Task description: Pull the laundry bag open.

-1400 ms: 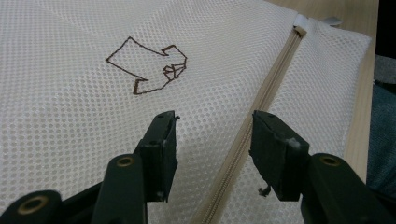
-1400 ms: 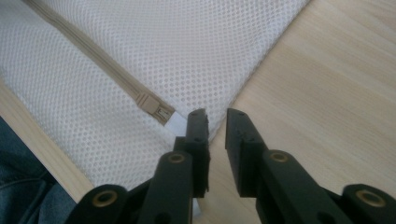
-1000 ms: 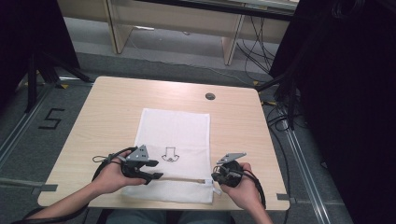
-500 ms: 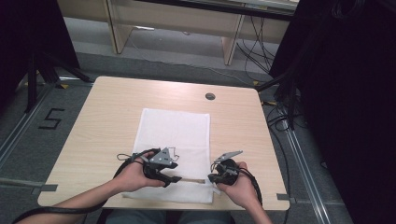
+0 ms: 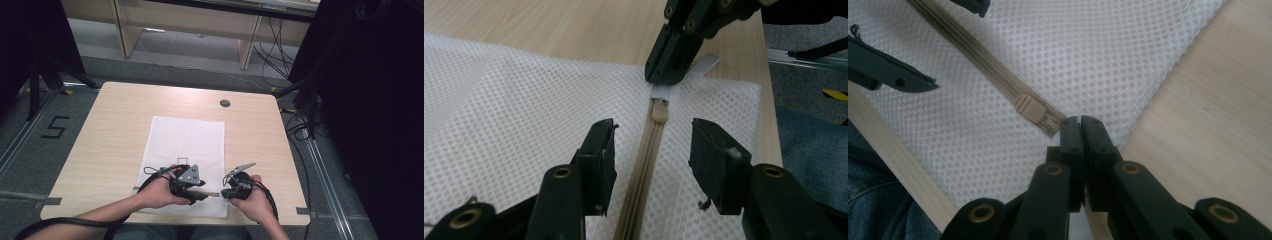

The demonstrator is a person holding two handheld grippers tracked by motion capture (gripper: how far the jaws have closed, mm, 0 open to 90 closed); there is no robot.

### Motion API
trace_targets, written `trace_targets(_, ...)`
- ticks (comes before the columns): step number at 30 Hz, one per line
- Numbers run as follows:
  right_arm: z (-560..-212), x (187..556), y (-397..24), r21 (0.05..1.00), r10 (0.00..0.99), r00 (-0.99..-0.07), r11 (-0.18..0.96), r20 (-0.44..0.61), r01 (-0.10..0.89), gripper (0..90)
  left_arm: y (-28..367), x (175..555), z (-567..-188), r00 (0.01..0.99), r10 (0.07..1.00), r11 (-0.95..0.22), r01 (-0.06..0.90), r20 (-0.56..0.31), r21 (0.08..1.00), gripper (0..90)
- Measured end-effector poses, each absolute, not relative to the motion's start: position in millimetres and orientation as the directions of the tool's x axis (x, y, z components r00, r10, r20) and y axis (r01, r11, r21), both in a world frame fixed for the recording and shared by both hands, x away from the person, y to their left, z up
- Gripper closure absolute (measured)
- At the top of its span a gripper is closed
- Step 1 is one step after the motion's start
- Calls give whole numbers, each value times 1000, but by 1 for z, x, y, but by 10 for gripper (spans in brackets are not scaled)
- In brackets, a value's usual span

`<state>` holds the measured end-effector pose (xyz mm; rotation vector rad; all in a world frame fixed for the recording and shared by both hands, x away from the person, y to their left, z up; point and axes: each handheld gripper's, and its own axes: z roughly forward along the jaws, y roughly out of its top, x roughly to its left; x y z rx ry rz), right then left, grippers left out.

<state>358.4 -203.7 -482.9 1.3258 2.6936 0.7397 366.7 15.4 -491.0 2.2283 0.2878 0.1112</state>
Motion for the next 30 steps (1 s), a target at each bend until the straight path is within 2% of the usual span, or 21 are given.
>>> trace_targets(16,-485,359,-203,423,774,-605,493,185,760,893,-10,366,-501,976,216,-634,143,-4,760,580)
trace_targets(21,-487,360,-203,449,751,-638,517,170,729,893,-16,366,-503,977,211,-643,142,-5,752,618)
trace_targets(27,-486,359,-202,446,756,-632,514,167,733,892,-19,372,-503,974,225,-640,168,-26,750,657)
trace_targets(30,-487,360,-203,447,757,-631,510,173,735,893,-22,373,-502,977,211,-651,148,-10,745,669)
